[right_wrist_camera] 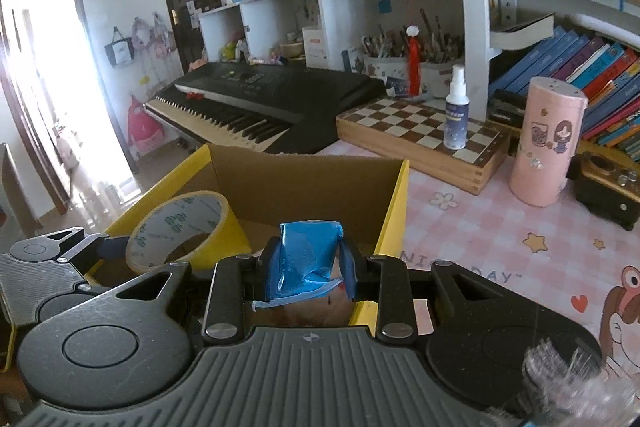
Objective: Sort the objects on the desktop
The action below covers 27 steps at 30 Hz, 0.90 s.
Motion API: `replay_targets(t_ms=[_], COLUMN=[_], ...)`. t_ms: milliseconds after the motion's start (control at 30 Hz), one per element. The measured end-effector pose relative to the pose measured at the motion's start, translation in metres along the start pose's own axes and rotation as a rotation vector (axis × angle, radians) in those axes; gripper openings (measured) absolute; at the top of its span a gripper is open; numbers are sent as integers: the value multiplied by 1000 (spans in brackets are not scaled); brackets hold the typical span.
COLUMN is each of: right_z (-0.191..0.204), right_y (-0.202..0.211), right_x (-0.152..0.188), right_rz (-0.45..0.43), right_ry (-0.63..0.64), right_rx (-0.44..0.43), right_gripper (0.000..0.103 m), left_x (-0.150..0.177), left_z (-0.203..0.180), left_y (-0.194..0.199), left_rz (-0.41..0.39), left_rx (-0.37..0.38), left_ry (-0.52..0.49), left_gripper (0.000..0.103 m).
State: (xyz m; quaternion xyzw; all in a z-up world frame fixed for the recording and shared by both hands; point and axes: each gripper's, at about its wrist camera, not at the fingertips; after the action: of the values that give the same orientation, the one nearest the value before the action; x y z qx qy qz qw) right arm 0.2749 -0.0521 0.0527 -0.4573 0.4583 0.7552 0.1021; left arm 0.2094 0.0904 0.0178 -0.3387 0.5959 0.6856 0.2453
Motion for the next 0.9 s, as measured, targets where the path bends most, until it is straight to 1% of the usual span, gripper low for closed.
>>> replay_targets(t_ms=[133,200,300,400,633,767,900], right_z=[-2,-3,-3,-3,0,1,5], right_y=[-11,-16,-24,-32,-50,-64,-79], right_x=[-2,-2,-2,-2,-11,-22,-32], right_rz=[19,31,53,72,98,136,174], right_ry=[3,6,6,14,75,133,220], right_rx=[-19,-28,-43,-52,-73,-73,-74], right_gripper=[28,28,28,28,28,28,28], left_x=[-2,-1,0,0,0,0,0], left_z=[-2,-2,-1,-2,-5,-2,-4], left_y=[-7,-9,-8,-7,0,-2,-3], left_rz=[28,43,28,20,-23,-9,-10], left_rx=[-16,-20,-35,-43,-72,-58,-61], left_ry=[-6,-12,-19,-30,-49,-14,-13], left_gripper=[89,91,95,96,97,98,98])
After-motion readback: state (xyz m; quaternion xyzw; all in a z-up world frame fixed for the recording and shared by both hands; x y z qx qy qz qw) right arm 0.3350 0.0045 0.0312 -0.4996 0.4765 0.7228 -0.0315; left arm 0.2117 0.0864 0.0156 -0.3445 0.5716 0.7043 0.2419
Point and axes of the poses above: each gripper's, at about its wrist camera, not at the fingertips, and y roughly against the way its jaws point, z to its left, x to its underside, and after that the axes turned 4 degrees about z, right-handed
